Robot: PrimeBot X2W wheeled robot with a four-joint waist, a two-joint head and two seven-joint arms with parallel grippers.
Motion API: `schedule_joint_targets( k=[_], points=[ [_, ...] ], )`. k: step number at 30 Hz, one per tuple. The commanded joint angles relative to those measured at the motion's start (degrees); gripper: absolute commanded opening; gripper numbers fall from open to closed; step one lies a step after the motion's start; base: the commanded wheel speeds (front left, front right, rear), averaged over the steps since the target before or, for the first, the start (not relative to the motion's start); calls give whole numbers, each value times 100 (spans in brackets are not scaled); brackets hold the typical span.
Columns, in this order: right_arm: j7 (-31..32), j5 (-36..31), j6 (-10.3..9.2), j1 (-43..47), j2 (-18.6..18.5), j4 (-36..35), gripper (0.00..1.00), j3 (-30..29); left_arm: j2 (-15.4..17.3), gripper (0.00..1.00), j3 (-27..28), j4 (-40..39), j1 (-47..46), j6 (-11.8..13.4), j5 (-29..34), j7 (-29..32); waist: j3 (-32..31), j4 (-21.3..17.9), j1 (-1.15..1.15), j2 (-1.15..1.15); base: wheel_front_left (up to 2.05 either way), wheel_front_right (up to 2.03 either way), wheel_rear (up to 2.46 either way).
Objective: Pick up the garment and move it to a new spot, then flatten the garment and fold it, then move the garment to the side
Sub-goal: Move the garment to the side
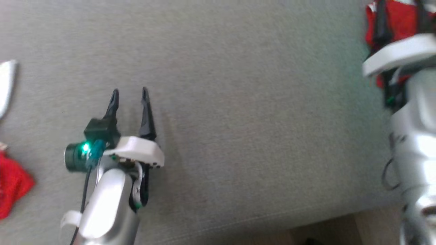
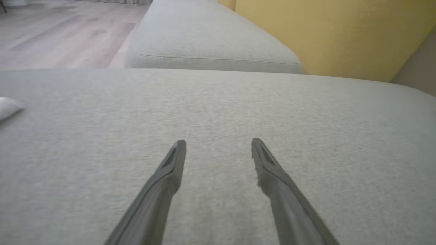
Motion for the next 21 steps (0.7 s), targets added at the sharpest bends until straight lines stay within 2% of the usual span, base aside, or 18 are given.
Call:
schedule_joint_targets(
  k=[1, 5, 10, 15, 21],
  points=[
    [-62, 4, 11, 107, 67, -236, 100, 104, 76, 100, 209, -218, 10, 42, -16, -28, -285, 290, 0, 0, 0, 0, 0],
    [-62, 60, 11, 763, 375, -526, 100, 162, 76, 100, 339, -235, 263, 85, 26, -28, -622, 641, 0, 0, 0, 0, 0],
    [-62, -76, 11, 1514, 591, -580, 100, 145, 76, 100, 358, -202, 558, 79, 68, -28, -975, 1016, 0, 0, 0, 0, 0],
    [-62, -187, 11, 2023, 731, -599, 100, 246, 76, 100, 473, -167, 816, 44, 131, -28, -1252, 1152, 0, 0, 0, 0, 0],
    [-62, -138, 11, 2526, 802, -666, 100, 362, 76, 100, 604, -157, 1167, 26, 148, -28, -1570, 1100, 0, 0, 0, 0, 0]
  ],
)
